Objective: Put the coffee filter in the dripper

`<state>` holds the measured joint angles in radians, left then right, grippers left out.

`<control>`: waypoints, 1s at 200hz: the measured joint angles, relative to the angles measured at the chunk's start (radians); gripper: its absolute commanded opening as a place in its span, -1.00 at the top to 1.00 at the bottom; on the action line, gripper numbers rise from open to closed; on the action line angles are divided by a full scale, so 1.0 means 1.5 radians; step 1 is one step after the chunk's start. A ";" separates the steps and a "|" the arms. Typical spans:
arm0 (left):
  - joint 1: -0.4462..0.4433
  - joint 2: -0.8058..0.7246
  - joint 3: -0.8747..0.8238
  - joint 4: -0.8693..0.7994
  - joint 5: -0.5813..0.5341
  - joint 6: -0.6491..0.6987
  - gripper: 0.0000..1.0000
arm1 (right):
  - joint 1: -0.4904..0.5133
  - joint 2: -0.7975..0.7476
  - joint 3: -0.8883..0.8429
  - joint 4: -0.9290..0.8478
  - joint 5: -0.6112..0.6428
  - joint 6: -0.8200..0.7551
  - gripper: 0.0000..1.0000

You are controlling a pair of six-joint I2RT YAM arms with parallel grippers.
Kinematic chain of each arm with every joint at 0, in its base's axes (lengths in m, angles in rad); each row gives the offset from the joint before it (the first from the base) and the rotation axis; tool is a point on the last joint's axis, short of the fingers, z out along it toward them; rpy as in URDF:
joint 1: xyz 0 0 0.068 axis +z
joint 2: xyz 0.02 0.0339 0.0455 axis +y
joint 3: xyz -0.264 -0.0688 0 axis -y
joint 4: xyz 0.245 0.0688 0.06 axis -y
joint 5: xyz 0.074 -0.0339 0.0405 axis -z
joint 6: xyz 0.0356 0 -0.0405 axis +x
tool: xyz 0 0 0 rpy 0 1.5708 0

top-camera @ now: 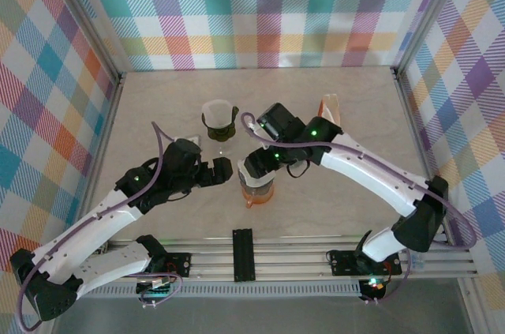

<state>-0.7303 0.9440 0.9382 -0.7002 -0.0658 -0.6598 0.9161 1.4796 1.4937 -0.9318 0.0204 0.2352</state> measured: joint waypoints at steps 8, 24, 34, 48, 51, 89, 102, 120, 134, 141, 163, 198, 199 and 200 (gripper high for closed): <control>0.000 0.017 0.019 0.001 0.010 0.005 -0.84 | 0.000 -0.012 -0.010 0.006 0.010 0.007 -0.34; 0.000 0.061 0.060 0.003 0.031 0.020 -0.66 | -0.010 -0.040 -0.031 0.016 0.028 0.019 -0.25; 0.000 0.085 0.081 0.006 0.042 0.032 -0.57 | -0.019 -0.058 -0.045 0.022 0.031 0.026 -0.20; 0.000 0.110 0.098 0.015 0.058 0.046 -0.36 | -0.040 -0.077 -0.060 0.030 0.032 0.033 -0.13; 0.000 0.115 0.100 0.017 0.061 0.046 -0.31 | -0.043 -0.080 -0.062 0.032 0.033 0.033 -0.11; 0.000 0.168 0.107 0.015 0.106 0.071 0.14 | -0.079 -0.075 -0.070 0.033 0.026 0.043 0.06; 0.000 0.178 0.107 0.015 0.114 0.074 0.30 | -0.080 -0.064 -0.072 0.033 0.018 0.043 0.14; 0.000 0.182 0.107 0.015 0.122 0.073 0.40 | -0.079 -0.047 -0.081 0.037 0.006 0.043 0.27; 0.000 0.182 0.107 0.016 0.126 0.073 0.47 | -0.080 -0.036 -0.087 0.038 -0.002 0.042 0.36; 0.000 0.182 0.106 0.016 0.127 0.074 0.51 | -0.080 -0.033 -0.090 0.038 -0.005 0.042 0.40; 0.000 0.182 0.101 0.017 0.132 0.075 0.59 | -0.080 -0.027 -0.093 0.038 -0.016 0.042 0.44; 0.000 0.182 0.085 0.017 0.133 0.074 0.67 | -0.080 -0.023 -0.097 0.043 -0.023 0.042 0.55; 0.000 0.182 0.085 0.017 0.133 0.074 0.68 | -0.080 -0.023 -0.097 0.043 -0.023 0.042 0.55; 0.000 0.182 0.084 0.017 0.133 0.074 0.68 | -0.080 -0.023 -0.097 0.043 -0.023 0.042 0.55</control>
<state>-0.7303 1.2163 1.0641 -0.6750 0.1333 -0.5488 0.7967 1.4456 1.3476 -0.8669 -0.0143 0.2985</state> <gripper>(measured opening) 0.174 0.239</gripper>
